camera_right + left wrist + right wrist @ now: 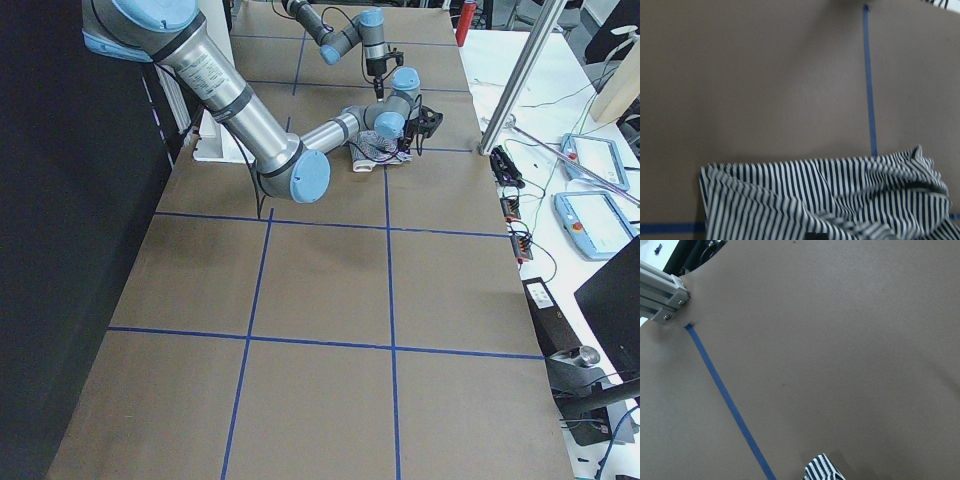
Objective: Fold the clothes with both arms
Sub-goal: 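Release the shirt and raise both grippers above its far edge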
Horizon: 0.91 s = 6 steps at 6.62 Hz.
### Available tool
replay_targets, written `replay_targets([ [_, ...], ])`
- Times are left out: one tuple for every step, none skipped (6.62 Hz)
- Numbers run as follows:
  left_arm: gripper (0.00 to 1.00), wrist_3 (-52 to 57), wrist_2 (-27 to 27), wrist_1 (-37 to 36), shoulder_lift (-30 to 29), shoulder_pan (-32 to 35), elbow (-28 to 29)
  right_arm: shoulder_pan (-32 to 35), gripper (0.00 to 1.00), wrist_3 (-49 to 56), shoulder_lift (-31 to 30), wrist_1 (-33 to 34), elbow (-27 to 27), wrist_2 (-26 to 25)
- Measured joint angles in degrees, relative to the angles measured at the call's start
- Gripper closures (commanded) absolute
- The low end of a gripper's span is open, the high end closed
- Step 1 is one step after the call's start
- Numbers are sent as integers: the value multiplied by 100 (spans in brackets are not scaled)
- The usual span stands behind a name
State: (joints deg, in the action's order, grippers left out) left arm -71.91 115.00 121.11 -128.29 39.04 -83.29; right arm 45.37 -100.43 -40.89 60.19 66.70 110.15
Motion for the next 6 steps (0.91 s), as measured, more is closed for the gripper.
replay_targets([
  [100, 9, 28, -26, -86, -253, 207, -6, 0, 4, -20, -5, 9, -2],
  [100, 34, -55, -16, -246, -358, 522, -13, 0, 3, -39, -7, 30, -2],
  [100, 192, -236, 67, -425, -293, 891, -16, 0, 2, -78, -7, 74, -2],
  [100, 497, -410, 320, -622, -46, 1394, -24, 0, 4, -156, -8, 153, -5],
  [100, 716, -490, 656, -797, 213, 1886, -46, 0, 0, -227, -8, 247, -13],
  [100, 825, -596, 908, -887, 379, 2187, -85, 0, -7, -261, -8, 308, -22],
])
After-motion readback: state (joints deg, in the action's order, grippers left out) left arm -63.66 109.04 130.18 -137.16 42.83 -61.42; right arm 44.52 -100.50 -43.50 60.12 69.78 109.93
